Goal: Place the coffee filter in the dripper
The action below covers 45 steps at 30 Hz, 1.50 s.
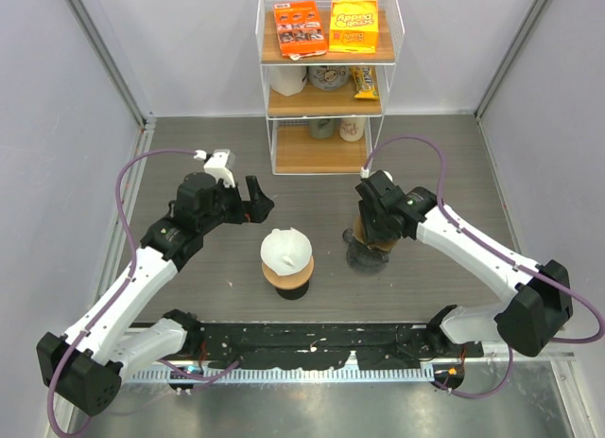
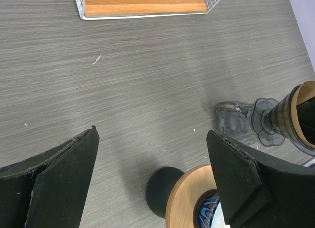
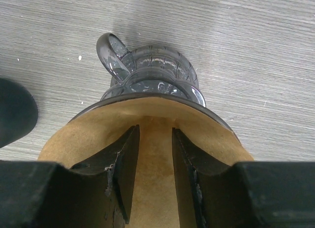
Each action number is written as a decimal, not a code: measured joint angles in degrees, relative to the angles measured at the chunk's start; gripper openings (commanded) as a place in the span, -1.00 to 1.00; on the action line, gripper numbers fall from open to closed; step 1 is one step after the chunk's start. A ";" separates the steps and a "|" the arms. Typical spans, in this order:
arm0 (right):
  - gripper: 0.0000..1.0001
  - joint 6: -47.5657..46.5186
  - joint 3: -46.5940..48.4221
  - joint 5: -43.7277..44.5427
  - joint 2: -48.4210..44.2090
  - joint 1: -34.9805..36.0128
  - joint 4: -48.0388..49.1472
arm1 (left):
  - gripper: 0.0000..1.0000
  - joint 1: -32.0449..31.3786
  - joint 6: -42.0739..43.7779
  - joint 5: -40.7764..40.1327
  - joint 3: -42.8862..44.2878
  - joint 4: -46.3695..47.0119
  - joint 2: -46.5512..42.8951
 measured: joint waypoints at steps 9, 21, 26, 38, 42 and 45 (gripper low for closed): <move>-0.22 0.02 -0.98 -0.59 0.00 0.04 0.85 | 0.98 0.00 0.00 0.00 0.00 0.02 0.35; -0.22 0.00 -1.05 -0.76 0.00 0.07 0.90 | 0.98 0.00 0.00 0.02 0.00 0.00 0.35; -0.21 0.00 0.90 -0.57 0.00 0.09 0.02 | 0.98 0.02 0.00 0.31 0.00 0.00 0.35; -0.20 0.00 4.87 0.66 -1.46 0.15 -1.99 | 0.98 0.02 0.00 1.62 0.00 0.00 0.35; -0.09 0.00 6.23 1.70 -3.15 0.15 -2.86 | 0.98 0.02 0.00 1.95 0.00 0.00 0.35; 0.26 -0.07 7.30 3.08 -5.88 0.15 -2.91 | 0.98 0.07 0.00 1.95 0.00 0.00 0.35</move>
